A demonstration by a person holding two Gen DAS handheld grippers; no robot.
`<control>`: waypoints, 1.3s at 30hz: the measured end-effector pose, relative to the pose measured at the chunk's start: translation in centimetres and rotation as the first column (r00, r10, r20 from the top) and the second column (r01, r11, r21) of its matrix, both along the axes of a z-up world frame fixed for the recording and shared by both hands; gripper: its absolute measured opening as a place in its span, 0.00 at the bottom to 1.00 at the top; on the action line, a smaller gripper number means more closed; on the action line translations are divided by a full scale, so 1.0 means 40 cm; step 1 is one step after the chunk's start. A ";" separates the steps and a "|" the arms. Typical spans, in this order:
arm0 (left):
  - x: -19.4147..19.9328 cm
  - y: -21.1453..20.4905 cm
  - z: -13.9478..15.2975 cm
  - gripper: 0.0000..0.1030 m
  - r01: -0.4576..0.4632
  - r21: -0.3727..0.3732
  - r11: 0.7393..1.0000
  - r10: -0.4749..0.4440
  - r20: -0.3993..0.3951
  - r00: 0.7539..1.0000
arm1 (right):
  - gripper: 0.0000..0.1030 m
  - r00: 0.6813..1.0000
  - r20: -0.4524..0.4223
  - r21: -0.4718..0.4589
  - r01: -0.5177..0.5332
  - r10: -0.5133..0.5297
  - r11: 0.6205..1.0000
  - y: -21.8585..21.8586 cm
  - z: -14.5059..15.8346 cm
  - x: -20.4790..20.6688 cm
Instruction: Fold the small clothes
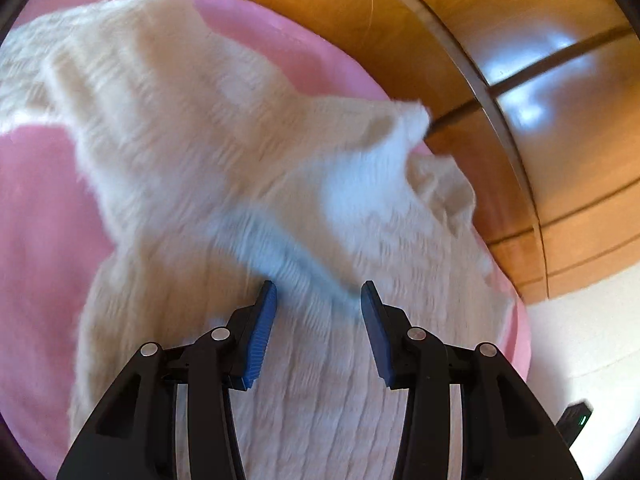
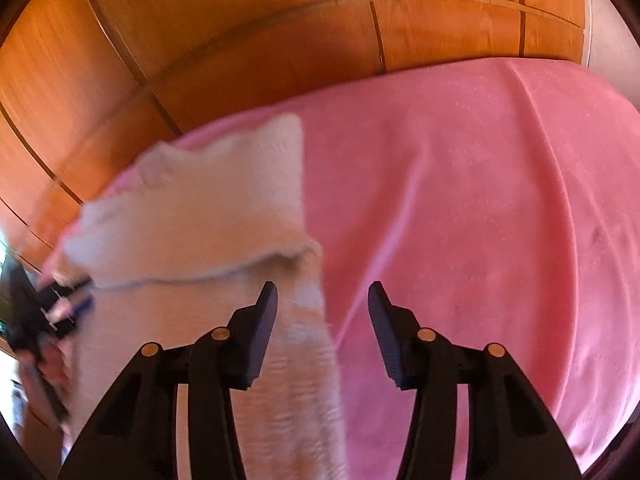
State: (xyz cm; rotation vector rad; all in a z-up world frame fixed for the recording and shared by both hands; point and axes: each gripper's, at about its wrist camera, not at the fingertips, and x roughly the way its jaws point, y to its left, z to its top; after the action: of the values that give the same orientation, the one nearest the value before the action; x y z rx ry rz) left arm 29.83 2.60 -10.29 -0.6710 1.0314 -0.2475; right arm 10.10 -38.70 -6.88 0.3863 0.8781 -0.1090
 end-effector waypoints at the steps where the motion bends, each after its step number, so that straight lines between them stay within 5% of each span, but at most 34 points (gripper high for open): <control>1: 0.012 -0.006 0.005 0.30 0.006 0.013 1.000 -0.006 0.010 1.000 | 0.46 1.000 -0.005 -0.018 -0.003 0.003 1.000 0.008 -0.017 0.017; 4: 0.040 -0.034 0.029 0.08 0.041 0.087 0.995 -0.044 0.033 0.999 | 0.45 1.000 0.009 -0.004 -0.008 0.008 1.000 0.009 -0.036 0.056; 7: 0.014 -0.027 0.088 0.05 0.034 0.079 0.996 -0.043 0.123 0.991 | 0.43 0.997 0.062 0.024 0.037 -0.039 0.999 0.005 -0.009 0.068; 11: -0.006 -0.048 0.055 0.06 0.065 0.245 0.967 -0.092 0.100 0.991 | 0.44 0.995 0.062 -0.060 0.085 -0.082 0.995 0.031 0.018 0.051; 15: -0.022 -0.075 0.014 0.13 0.081 0.320 0.944 -0.115 0.088 0.989 | 0.46 0.991 0.129 -0.077 -0.016 0.025 0.997 0.098 0.048 0.069; 20: -0.073 -0.009 0.048 0.53 0.023 0.234 0.972 -0.050 0.108 0.993 | 0.60 0.990 0.019 -0.105 -0.137 0.140 0.985 0.184 -0.018 0.172; 23: -0.141 0.110 0.066 0.54 -0.062 0.190 0.980 0.039 0.118 0.992 | 0.61 0.992 -0.005 -0.192 -0.128 0.130 0.973 0.222 -0.042 0.180; 27: -0.218 0.291 0.053 0.54 -0.211 0.188 0.959 0.202 0.066 0.977 | 0.68 0.991 0.043 -0.158 -0.118 0.126 0.980 0.243 -0.010 0.123; 31: -0.294 0.526 0.011 0.41 -0.415 0.105 0.904 0.419 -0.014 0.908 | 0.71 0.981 0.042 -0.153 -0.179 0.187 0.972 0.302 -0.028 0.053; 33: -0.336 0.641 0.007 0.41 -0.530 0.034 0.848 0.531 -0.023 0.847 | 0.72 0.978 0.027 -0.195 -0.196 0.205 0.961 0.329 -0.047 0.035; 36: -0.369 0.757 0.009 0.41 -0.653 0.023 0.757 0.653 -0.033 0.756 | 0.75 0.976 0.030 -0.283 -0.198 0.215 0.938 0.367 -0.072 0.016; 39: -0.375 0.827 0.010 0.41 -0.712 0.047 0.701 0.713 -0.028 0.700 | 0.86 0.979 0.012 -0.275 -0.193 0.204 0.942 0.368 -0.093 0.036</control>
State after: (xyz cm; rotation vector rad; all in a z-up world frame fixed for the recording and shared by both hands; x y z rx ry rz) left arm 14.84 35.69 -9.90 -1.0032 0.7399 0.4760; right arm 11.54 -23.97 -10.59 0.0409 0.8438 -0.0342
